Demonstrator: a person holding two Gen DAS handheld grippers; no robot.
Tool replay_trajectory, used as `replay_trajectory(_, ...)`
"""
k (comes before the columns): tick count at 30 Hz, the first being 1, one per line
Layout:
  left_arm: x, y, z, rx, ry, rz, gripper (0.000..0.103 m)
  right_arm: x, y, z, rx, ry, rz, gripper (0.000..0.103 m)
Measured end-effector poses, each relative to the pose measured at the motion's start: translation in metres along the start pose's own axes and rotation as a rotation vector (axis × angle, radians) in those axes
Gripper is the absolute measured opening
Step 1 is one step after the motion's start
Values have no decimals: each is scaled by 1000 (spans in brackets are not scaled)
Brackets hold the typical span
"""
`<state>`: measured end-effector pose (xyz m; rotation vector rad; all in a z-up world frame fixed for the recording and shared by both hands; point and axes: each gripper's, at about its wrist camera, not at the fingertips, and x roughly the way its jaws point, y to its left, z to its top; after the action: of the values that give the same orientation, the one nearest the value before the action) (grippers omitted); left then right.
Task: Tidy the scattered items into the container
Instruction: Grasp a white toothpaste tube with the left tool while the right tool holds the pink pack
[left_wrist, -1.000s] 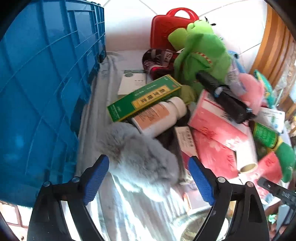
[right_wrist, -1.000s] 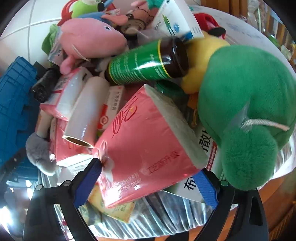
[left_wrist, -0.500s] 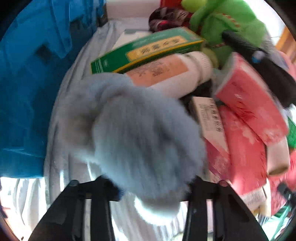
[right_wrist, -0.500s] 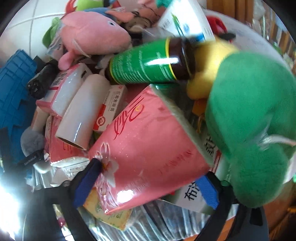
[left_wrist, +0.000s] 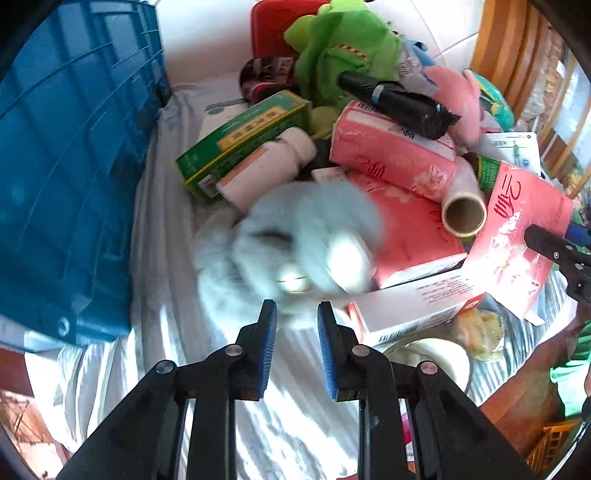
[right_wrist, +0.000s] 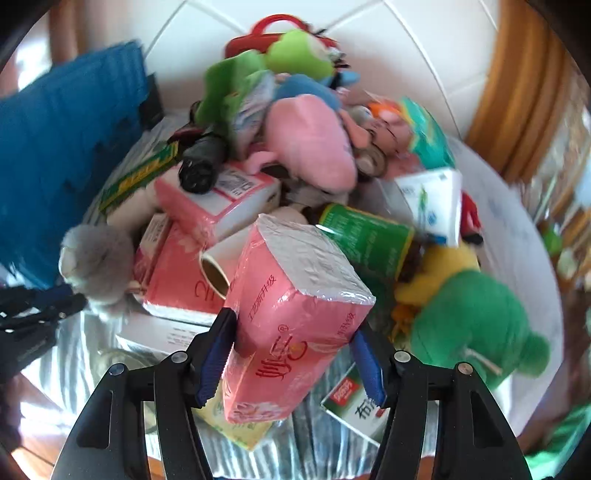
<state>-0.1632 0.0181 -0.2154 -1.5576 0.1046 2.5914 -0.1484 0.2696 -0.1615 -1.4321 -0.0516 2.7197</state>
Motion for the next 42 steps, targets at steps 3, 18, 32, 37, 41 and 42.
replay_trajectory(3, -14, 3, 4, -63, 4, -12, 43, 20, 16, 14, -10, 20, 5, 66)
replay_trajectory(18, 50, -8, 37, -95, 69, 80, 87, 47, 5, 4, 33, 116, 24, 94)
replay_trajectory(32, 10, -13, 36, -37, -90, 11, 14, 21, 8, 26, 20, -27, 16, 62)
replay_trajectory(37, -26, -14, 40, -37, -147, -57, 4, -11, 12, 40, -8, -113, -12, 62)
replay_trajectory(41, -43, -14, 39, -31, -170, -65, 4, -24, 17, 45, -40, -137, -21, 62)
replay_trajectory(42, -45, -14, 38, -30, -169, -67, 4, -25, 18, 45, -44, -138, -17, 62)
